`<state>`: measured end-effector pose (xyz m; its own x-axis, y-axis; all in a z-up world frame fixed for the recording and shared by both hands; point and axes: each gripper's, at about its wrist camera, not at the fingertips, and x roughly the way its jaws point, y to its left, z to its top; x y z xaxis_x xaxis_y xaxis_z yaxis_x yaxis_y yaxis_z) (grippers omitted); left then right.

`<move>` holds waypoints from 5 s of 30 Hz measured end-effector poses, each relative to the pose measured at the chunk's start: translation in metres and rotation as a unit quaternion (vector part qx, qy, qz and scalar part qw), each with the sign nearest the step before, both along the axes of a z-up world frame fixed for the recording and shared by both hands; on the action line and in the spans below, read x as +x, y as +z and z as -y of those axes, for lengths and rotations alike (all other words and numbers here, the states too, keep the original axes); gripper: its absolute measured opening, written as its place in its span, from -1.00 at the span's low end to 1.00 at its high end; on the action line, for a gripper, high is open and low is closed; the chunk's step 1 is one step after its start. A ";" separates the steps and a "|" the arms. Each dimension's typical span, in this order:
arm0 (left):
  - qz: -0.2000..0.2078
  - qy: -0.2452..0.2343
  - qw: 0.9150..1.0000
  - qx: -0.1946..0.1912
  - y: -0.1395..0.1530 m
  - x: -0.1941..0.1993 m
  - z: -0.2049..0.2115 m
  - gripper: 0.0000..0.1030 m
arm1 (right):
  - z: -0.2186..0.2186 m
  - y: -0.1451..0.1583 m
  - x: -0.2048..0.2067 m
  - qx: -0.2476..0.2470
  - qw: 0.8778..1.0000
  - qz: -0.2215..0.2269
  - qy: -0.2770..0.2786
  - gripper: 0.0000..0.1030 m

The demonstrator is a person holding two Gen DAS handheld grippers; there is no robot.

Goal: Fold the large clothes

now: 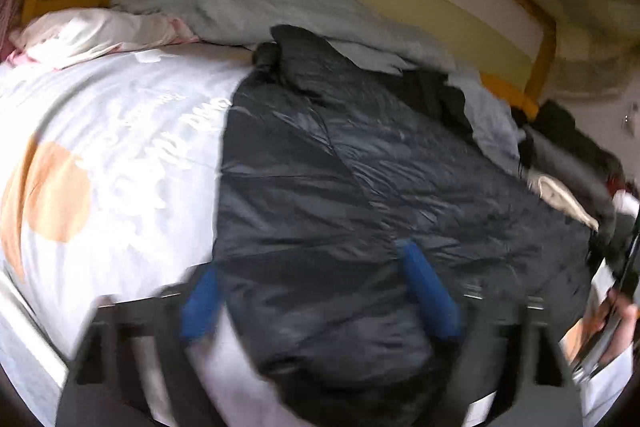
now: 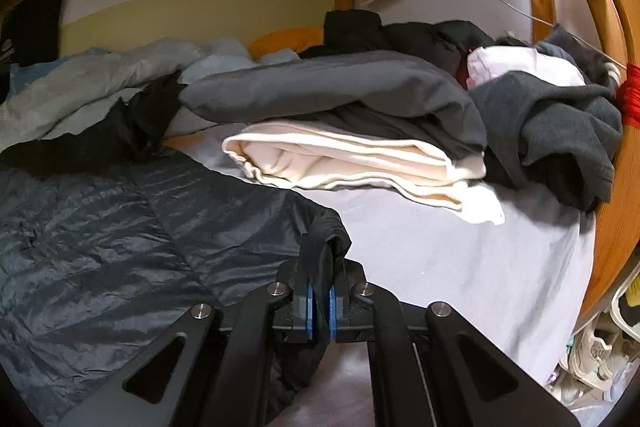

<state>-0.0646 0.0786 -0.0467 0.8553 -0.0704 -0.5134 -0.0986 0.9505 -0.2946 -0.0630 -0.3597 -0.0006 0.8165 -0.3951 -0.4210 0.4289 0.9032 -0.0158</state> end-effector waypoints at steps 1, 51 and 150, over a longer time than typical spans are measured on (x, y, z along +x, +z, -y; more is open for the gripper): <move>0.001 0.011 1.000 0.019 0.003 -0.001 0.003 -0.79 | -0.001 0.001 -0.001 0.002 1.000 0.006 0.005 -0.89; -0.004 -0.026 0.988 0.150 0.043 0.156 -0.020 0.94 | -0.004 0.018 0.149 0.100 0.932 -0.128 0.325 0.99; -0.153 0.031 0.983 0.096 0.011 0.173 -0.110 0.78 | -0.045 -0.036 0.197 0.243 0.904 -0.151 0.319 0.80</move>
<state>0.1084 0.1882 -0.0358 0.6584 0.1002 -0.7460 -0.2136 0.9752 -0.0575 0.1336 -0.3147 -0.0366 0.6323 0.4064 -0.6596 -0.1390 0.8971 0.4194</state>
